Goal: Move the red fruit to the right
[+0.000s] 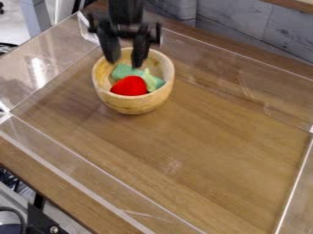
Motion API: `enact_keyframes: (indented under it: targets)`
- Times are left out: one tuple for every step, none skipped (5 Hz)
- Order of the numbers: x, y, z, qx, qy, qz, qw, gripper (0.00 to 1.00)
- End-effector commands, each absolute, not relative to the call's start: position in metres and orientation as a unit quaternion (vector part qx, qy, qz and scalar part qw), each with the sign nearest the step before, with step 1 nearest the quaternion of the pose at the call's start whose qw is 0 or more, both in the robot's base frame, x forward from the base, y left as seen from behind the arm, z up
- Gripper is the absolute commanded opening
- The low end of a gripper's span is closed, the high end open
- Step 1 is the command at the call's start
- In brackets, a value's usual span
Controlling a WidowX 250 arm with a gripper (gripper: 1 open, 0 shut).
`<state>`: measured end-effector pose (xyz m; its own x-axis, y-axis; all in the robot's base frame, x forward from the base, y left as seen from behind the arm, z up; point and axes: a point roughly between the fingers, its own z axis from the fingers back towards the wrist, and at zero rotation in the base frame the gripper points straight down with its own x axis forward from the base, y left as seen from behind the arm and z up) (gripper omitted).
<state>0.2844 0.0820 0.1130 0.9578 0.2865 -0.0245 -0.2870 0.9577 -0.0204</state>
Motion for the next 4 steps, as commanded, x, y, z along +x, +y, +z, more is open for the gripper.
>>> enact_keyframes:
  targets:
    - [0.287, 0.089, 0.112, -0.008, -0.011, 0.158, 0.987, 0.0]
    - [0.282, 0.091, 0.101, -0.009, -0.011, 0.166, 0.986, 0.0]
    - [0.284, 0.092, 0.086, -0.01, -0.01, 0.142, 0.99, 1.0]
    - [0.285, 0.091, 0.072, -0.013, -0.011, 0.126, 0.992, 1.0]
